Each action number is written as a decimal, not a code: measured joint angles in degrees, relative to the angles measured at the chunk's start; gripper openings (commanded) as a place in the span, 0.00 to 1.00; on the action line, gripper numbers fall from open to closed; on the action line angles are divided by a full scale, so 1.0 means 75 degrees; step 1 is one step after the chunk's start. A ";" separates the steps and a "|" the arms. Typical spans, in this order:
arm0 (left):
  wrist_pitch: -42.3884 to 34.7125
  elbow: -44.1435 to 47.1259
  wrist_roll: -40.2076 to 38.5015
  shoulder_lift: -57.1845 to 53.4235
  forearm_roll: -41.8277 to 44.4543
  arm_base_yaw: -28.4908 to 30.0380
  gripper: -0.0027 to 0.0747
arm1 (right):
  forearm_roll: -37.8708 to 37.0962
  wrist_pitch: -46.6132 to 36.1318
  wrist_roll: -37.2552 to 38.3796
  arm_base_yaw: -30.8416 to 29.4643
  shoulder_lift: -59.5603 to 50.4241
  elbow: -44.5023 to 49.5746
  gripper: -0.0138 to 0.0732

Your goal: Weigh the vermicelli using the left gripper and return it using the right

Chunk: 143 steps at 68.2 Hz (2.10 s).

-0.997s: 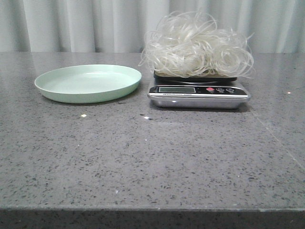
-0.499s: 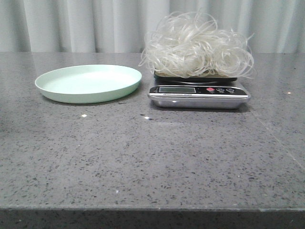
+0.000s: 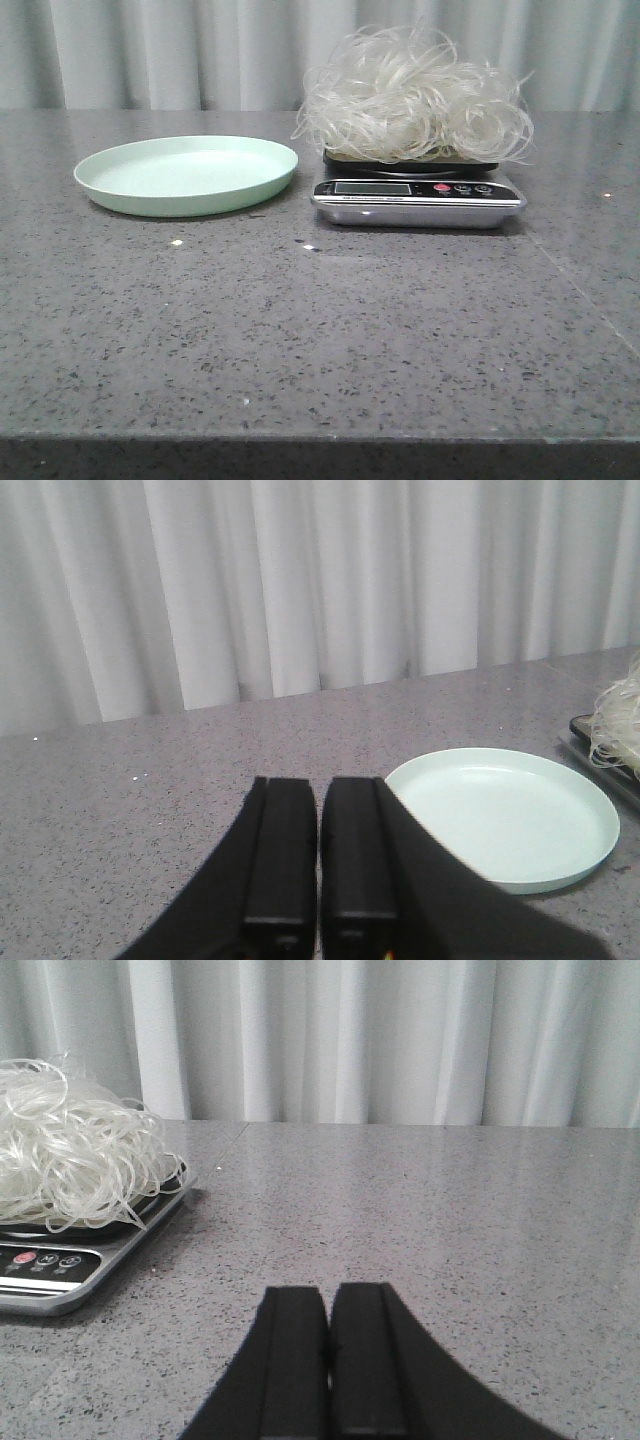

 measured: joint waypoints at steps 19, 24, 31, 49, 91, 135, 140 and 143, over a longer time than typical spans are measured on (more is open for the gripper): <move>0.0000 0.0239 0.0000 -0.0439 0.0000 0.0000 0.21 | 0.0000 -0.0103 0.0000 0.0000 0.0000 0.0000 0.33; 0.0000 0.0239 0.0000 -0.0439 0.0000 0.0000 0.21 | 0.0000 -0.0238 0.0000 0.0000 0.0000 0.0000 0.33; 0.0000 0.0239 0.0000 -0.0452 0.0000 0.0000 0.21 | 0.0000 -0.0244 0.0000 0.0000 0.0000 -0.0185 0.33; 0.0000 0.0239 0.0000 -0.0452 0.0000 0.0000 0.21 | 0.0000 0.0889 0.0000 0.0000 0.1142 -0.3063 0.33; 0.0000 0.0239 0.0000 -0.0452 0.0000 0.0000 0.21 | 0.0154 0.3791 -0.1411 0.2875 0.8032 -0.9771 0.81; -0.0608 0.0239 0.0000 -0.0452 0.0000 0.0000 0.21 | 0.0026 0.5422 -0.1487 0.3225 1.2835 -1.1636 0.83; -0.0613 0.0239 0.0000 -0.0452 0.0000 0.0000 0.21 | -0.0180 0.5429 -0.1498 0.3225 1.3046 -1.1665 0.83; -0.0613 0.0239 0.0000 -0.0452 0.0000 0.0000 0.21 | -0.0365 0.5429 -0.1505 0.3225 1.3128 -1.1678 0.83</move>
